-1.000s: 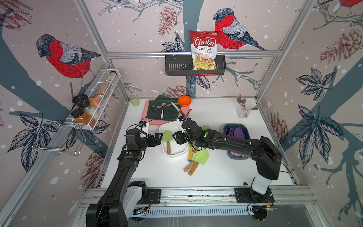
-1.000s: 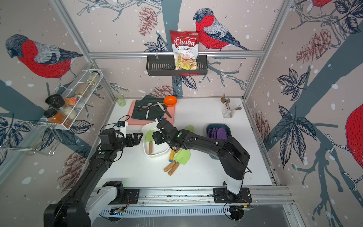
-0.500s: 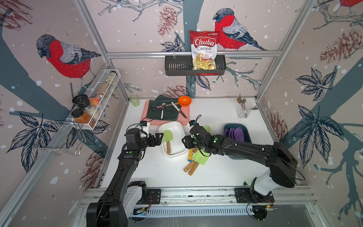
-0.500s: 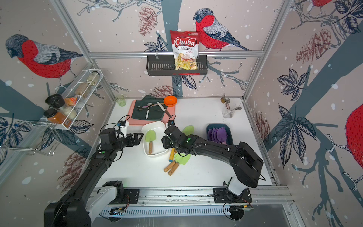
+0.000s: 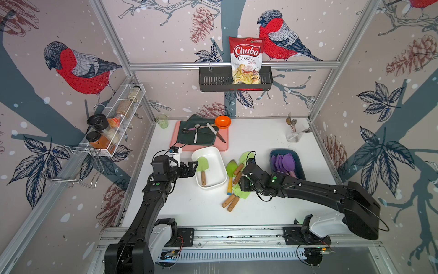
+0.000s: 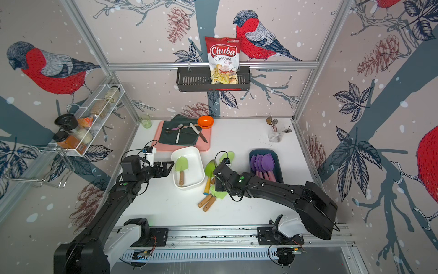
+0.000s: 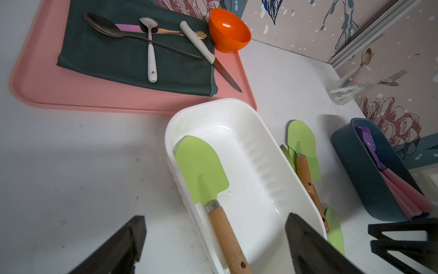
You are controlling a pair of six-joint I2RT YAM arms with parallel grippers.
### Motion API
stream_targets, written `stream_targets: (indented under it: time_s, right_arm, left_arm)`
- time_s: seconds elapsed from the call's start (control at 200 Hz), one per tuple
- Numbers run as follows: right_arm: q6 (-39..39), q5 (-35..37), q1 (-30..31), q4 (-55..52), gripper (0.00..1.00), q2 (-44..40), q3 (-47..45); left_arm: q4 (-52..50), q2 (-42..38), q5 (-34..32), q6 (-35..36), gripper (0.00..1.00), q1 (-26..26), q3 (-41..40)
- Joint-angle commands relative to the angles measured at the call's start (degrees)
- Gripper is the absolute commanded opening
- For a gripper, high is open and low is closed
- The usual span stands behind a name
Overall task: Sort the small shovels by color and place them into the storage box
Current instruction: Pick up the shovel from the center of the board.
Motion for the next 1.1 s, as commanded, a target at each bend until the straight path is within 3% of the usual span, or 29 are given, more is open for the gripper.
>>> stream_targets:
  time_s: [0.0, 0.2, 0.445, 0.655, 0.891, 1.096]
  right_arm:
    - [1.3, 0.11, -2.92, 0.4, 0.52, -1.22, -0.82]
    - [-4.03, -4.01, -11.21, 1.89, 0.52, 1.1, 3.04]
    - [-11.18, -9.77, -17.65, 0.39, 0.51, 12.26, 11.52]
    - [-13.37, -11.31, -18.22, -8.09, 0.47, 20.24, 21.91]
    - [-13.26, -11.78, -17.41, -8.88, 0.44, 27.4, 27.81]
    - [-10.86, -6.81, -15.58, -13.41, 0.51, 31.36, 30.33]
  left_arm:
    - [0.19, 0.07, 1.42, 0.18, 0.96, -0.27, 0.96]
    - [1.88, 1.48, 1.53, -0.3, 0.95, -0.51, 1.12]
    - [-0.4, -0.49, -1.06, 2.47, 0.95, -0.53, 0.73]
    - [2.87, -2.58, -0.53, 2.42, 0.96, -0.18, -2.64]
    - [3.16, -4.95, 0.12, 3.83, 0.96, -0.21, -4.58]
    - [4.36, -5.6, 1.92, 1.85, 0.96, -0.26, -5.48]
